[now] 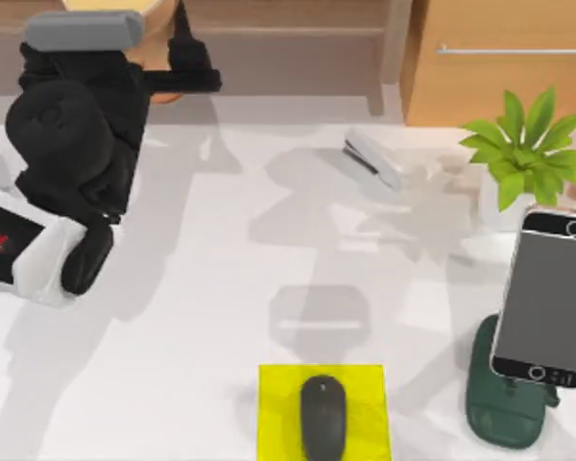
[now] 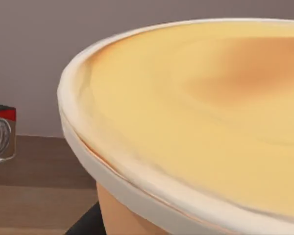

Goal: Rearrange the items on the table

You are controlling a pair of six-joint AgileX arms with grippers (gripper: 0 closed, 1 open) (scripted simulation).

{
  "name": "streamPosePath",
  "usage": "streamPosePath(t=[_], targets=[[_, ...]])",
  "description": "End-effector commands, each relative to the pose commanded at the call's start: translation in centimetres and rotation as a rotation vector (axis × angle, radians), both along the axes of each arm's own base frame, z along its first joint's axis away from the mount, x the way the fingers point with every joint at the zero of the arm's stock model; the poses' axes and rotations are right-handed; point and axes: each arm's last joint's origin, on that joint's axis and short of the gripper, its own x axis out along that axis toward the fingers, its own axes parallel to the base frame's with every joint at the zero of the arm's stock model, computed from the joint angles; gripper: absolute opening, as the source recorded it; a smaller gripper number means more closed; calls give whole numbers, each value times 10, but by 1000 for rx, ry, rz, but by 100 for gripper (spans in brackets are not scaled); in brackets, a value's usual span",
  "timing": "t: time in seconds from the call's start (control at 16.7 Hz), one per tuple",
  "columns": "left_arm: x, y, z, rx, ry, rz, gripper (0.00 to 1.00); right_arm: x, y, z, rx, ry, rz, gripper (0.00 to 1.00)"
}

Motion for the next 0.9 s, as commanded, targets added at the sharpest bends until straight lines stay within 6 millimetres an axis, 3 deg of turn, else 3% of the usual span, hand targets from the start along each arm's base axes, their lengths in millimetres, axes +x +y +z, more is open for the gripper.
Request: streamPosePath(t=[0.3, 0.66, 0.9], targets=[[36, 18, 44, 22, -19, -15, 0, 0, 0, 0, 0, 0, 0, 100], [85, 69, 66, 81, 98, 32, 0, 0, 0, 0, 0, 0, 0, 100], [105, 105, 77, 98, 180, 69, 0, 0, 0, 0, 0, 0, 0, 100]])
